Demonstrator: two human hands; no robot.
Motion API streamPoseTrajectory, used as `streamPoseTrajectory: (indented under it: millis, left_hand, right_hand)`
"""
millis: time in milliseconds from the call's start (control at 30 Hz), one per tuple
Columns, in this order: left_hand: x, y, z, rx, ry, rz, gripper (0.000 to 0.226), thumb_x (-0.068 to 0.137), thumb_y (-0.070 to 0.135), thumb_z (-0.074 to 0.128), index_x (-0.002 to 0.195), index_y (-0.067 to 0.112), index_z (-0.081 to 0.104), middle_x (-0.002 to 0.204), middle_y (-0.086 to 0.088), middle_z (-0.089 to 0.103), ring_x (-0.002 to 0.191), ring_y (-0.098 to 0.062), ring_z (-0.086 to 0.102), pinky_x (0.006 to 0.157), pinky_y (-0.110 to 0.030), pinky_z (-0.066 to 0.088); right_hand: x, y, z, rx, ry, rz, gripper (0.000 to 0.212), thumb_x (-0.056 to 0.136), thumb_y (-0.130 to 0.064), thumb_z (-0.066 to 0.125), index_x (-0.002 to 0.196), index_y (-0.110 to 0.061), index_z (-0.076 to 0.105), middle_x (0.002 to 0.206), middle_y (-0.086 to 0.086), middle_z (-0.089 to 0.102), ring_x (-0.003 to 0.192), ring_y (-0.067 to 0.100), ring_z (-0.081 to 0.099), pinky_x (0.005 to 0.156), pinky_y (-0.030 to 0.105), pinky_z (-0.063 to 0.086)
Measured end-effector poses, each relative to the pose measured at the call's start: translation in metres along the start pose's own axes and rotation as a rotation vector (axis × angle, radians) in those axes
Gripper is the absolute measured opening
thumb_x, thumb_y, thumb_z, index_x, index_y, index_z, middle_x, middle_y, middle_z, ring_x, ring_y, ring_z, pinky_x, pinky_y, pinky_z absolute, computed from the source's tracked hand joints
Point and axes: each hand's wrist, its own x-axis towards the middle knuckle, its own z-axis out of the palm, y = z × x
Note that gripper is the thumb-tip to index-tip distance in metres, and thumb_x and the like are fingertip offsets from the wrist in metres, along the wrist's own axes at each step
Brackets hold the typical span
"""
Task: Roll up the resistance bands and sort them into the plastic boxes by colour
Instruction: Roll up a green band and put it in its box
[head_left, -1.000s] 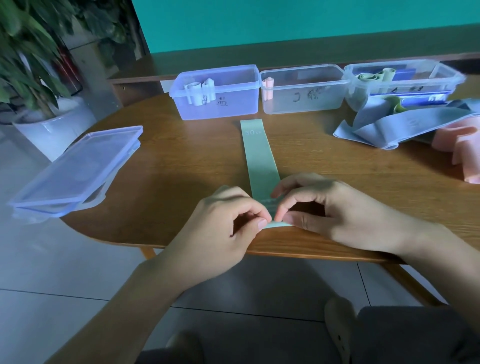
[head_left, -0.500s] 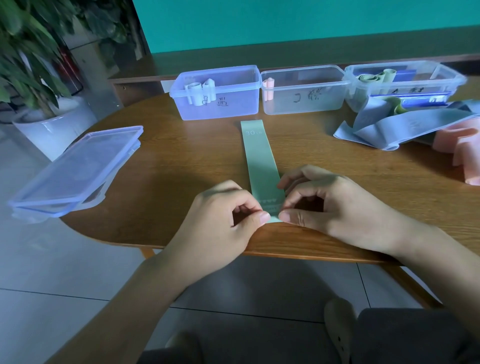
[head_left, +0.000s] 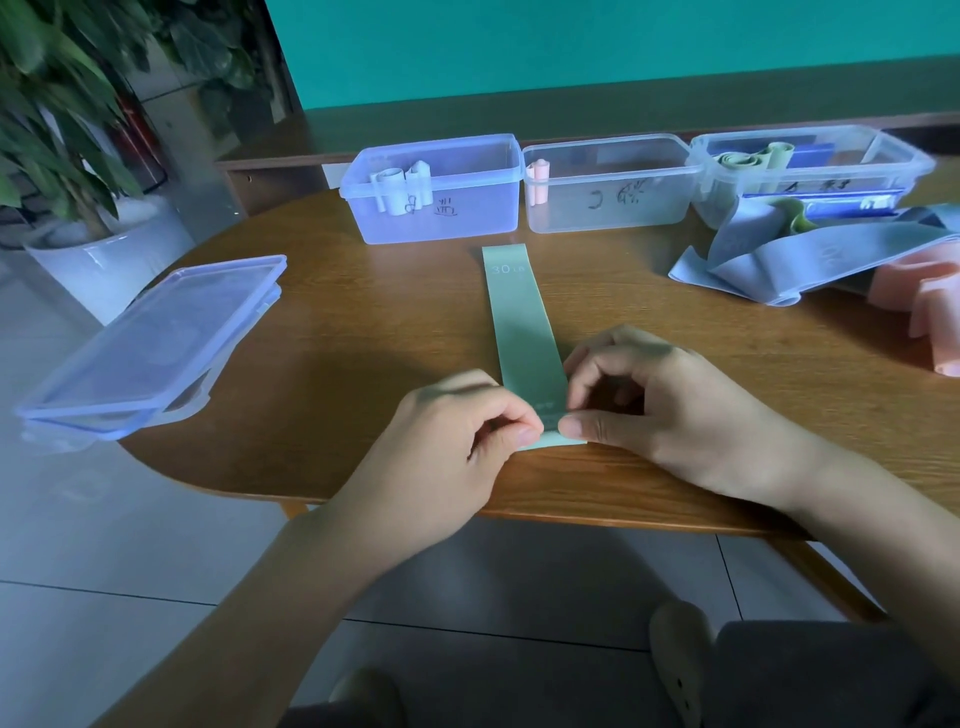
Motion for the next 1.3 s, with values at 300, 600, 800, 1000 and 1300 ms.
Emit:
streamPoseTrajectory:
  millis: [300,600,800,1000,1300]
  left_hand:
    - [-0.002,0.0,-0.001,0.03,0.024,0.005,0.015,0.09,0.034,0.07,0.098,0.026,0.079,0.093,0.017,0.061,0.086,-0.003,0.06,0.071,-0.008,0.044]
    - [-0.001,-0.004,0.005,0.152,0.088,0.03,0.023,0.095,0.033,0.064,0.103,0.018,0.079,0.1,0.008,0.063,0.086,-0.005,0.06,0.075,-0.008,0.045]
    - [0.0,-0.006,0.003,0.093,0.104,0.069,0.011,0.093,0.023,0.069,0.101,0.02,0.077,0.1,0.009,0.067,0.091,-0.003,0.059,0.08,-0.006,0.044]
    - [0.002,-0.007,0.006,0.084,0.052,0.015,0.018,0.092,0.033,0.068,0.104,0.022,0.075,0.102,0.012,0.064,0.094,0.0,0.054,0.079,-0.002,0.041]
    - [0.007,-0.008,0.006,0.118,0.079,0.018,0.025,0.096,0.035,0.059,0.105,0.02,0.077,0.101,0.01,0.063,0.089,-0.003,0.057,0.077,-0.007,0.043]
  right_hand:
    - [-0.007,0.008,0.003,-0.2,-0.019,-0.238,0.018,0.096,-0.039,0.061,0.099,-0.025,0.072,0.119,-0.012,0.055,0.111,0.007,0.059,0.095,0.028,0.048]
    - [-0.007,0.008,0.002,-0.258,-0.001,-0.285,0.024,0.099,-0.035,0.059,0.105,-0.021,0.077,0.122,-0.006,0.057,0.107,0.006,0.061,0.095,0.032,0.05]
    - [-0.007,0.008,0.002,-0.328,-0.003,-0.282,0.032,0.104,-0.041,0.051,0.108,-0.023,0.077,0.131,-0.007,0.053,0.107,0.008,0.06,0.087,0.039,0.055]
    - [-0.008,0.007,0.006,-0.506,0.114,-0.317,0.032,0.103,-0.041,0.05,0.106,-0.026,0.078,0.126,-0.003,0.059,0.106,0.017,0.06,0.075,0.038,0.058]
    - [-0.005,0.01,0.009,-0.319,0.111,-0.29,0.021,0.098,-0.037,0.06,0.109,-0.029,0.075,0.109,-0.013,0.063,0.107,0.01,0.058,0.092,0.034,0.051]
